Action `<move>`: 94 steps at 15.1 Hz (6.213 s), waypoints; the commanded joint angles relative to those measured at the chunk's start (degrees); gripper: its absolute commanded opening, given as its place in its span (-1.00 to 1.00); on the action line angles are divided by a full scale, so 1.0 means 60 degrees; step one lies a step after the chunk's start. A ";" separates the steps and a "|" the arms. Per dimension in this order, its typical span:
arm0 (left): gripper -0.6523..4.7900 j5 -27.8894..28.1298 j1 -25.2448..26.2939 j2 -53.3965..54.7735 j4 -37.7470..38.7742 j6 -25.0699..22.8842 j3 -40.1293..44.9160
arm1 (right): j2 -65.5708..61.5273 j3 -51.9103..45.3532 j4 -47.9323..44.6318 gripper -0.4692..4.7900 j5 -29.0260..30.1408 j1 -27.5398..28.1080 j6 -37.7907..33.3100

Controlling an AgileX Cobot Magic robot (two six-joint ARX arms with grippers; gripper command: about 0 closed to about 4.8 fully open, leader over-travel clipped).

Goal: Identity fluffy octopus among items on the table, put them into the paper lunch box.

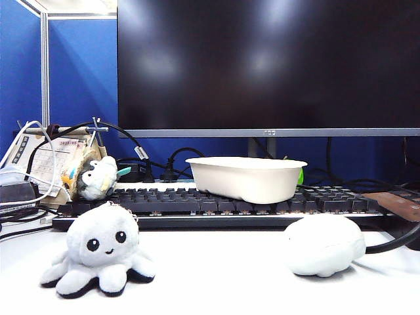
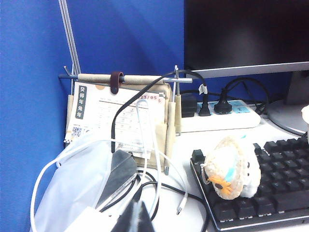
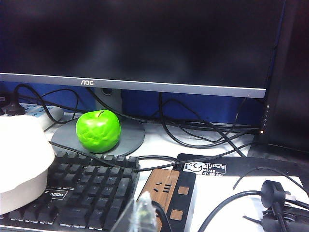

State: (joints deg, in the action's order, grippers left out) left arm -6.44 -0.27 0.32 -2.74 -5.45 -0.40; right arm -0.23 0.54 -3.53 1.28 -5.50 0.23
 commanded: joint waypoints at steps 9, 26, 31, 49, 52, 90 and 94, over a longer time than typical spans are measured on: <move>-0.78 -0.0047 0.0011 -0.0022 -0.0142 0.0135 -0.0004 | 0.0022 -0.0011 -0.0113 -0.82 -0.0004 0.0000 -0.0069; -0.78 -0.1049 0.0011 0.0488 -0.0339 0.4572 -0.4426 | -0.0087 0.4969 0.1548 -0.82 0.0066 -0.0004 -0.0608; -0.78 -0.3122 0.0011 0.3115 -0.0339 0.5249 -0.6459 | -0.1861 0.6841 0.2812 -0.82 0.1384 -0.0004 -0.0616; -0.78 -0.7063 0.0011 0.6626 0.6196 0.2302 -0.7592 | -0.9012 1.0488 1.0083 -0.82 0.5770 -0.1606 -0.0721; -0.77 -0.7034 0.0007 0.6630 0.6441 0.2302 -0.7592 | -0.9082 1.0488 1.0036 -0.82 0.6998 -0.1687 -0.0721; -0.44 -0.3027 -0.4849 1.0422 0.6721 0.2943 -0.7216 | -0.9428 1.0357 1.0400 -0.62 0.6204 -0.1832 -0.0750; -0.44 -0.2991 -0.4921 1.1409 0.6648 0.2987 -0.7216 | -0.9428 1.0357 1.0411 -0.62 0.6204 -0.1832 -0.0750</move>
State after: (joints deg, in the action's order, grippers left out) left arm -24.29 -29.76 68.79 37.98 12.49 -43.62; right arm -56.99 62.46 59.46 38.35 -16.43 -4.27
